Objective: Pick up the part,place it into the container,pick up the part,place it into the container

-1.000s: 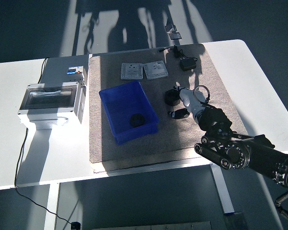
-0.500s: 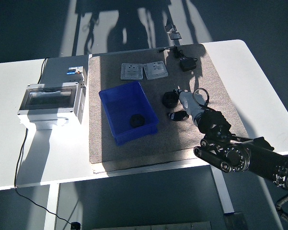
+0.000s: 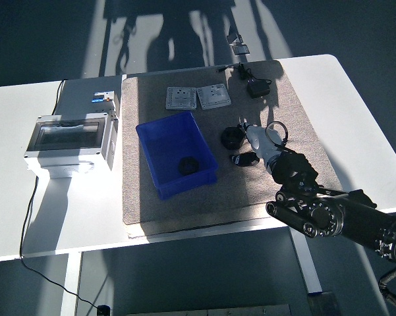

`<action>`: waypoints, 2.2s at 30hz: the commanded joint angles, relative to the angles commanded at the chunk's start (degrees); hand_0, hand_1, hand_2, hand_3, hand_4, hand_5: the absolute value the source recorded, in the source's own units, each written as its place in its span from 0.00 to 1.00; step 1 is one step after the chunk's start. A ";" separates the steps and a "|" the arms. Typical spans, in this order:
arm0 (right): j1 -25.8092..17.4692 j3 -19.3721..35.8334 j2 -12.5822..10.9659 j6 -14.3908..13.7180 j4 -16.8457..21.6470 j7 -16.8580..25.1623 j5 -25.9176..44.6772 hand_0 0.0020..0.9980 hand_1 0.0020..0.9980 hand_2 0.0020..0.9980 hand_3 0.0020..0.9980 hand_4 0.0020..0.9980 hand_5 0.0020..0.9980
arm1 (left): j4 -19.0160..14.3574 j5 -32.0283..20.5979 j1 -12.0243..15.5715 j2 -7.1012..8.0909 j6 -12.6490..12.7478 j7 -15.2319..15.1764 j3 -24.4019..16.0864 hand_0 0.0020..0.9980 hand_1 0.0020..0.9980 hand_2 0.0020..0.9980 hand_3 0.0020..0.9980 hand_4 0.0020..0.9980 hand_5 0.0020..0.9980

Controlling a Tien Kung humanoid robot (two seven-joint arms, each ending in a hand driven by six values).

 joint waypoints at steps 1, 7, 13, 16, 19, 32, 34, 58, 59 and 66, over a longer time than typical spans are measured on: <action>-0.03 0.06 0.00 -0.09 0.06 -0.02 -0.16 0.71 0.57 0.65 0.37 0.88 0.36 | 0.00 -0.07 0.01 -0.01 0.02 -0.01 0.02 0.69 0.65 0.61 0.55 0.41 0.51; -0.18 0.42 0.00 -0.92 0.36 0.05 -1.09 0.70 0.57 0.61 0.32 0.87 0.36 | 0.00 -0.34 0.04 -0.01 0.09 -0.01 0.07 0.69 0.65 0.61 0.55 0.41 0.50; -0.43 0.95 0.00 -3.21 0.85 1.13 -1.34 0.69 0.57 0.58 0.26 0.87 0.36 | 0.00 -0.33 0.05 -0.01 0.13 0.05 0.04 0.69 0.65 0.61 0.54 0.41 0.50; -0.69 1.31 -0.03 -4.25 1.13 1.97 -0.86 0.69 0.57 0.58 0.26 0.87 0.36 | 0.00 -0.31 0.03 -0.01 0.14 0.13 0.07 0.69 0.65 0.61 0.54 0.41 0.50; -1.03 1.74 -0.49 -4.90 1.46 2.95 -0.42 0.68 0.57 0.56 0.26 0.87 0.37 | 0.00 -0.54 0.11 -0.01 0.21 0.19 0.11 0.69 0.65 0.61 0.54 0.41 0.50; -3.03 3.91 -2.13 -5.56 3.91 4.06 -0.99 0.68 0.56 0.55 0.26 0.87 0.37 | 0.00 -0.47 0.28 -0.24 0.32 0.22 -0.27 0.69 0.65 0.61 0.54 0.40 0.50; -3.50 4.60 -2.65 -6.01 4.63 4.45 -1.04 0.68 0.56 0.55 0.26 0.87 0.37 | 0.00 -0.64 0.38 -0.28 0.37 0.20 -0.26 0.69 0.65 0.61 0.54 0.40 0.50; -2.29 4.30 -1.99 -8.26 4.66 6.58 1.55 0.74 0.65 0.73 0.80 0.89 0.36 | 0.00 -1.25 0.40 -0.29 0.61 0.05 -0.01 0.69 0.64 0.60 0.54 0.40 0.50; -2.26 4.30 -2.05 -8.23 4.69 6.56 1.48 0.74 0.65 0.73 0.80 0.89 0.36 | 0.00 -1.40 0.39 -0.28 0.65 0.10 0.19 0.69 0.64 0.60 0.54 0.40 0.50; -1.59 2.57 -1.65 -7.95 3.34 6.59 2.10 0.74 0.65 0.72 0.80 0.89 0.36 | 0.00 -2.11 0.36 -0.31 0.78 0.20 1.08 0.69 0.64 0.61 0.54 0.40 0.50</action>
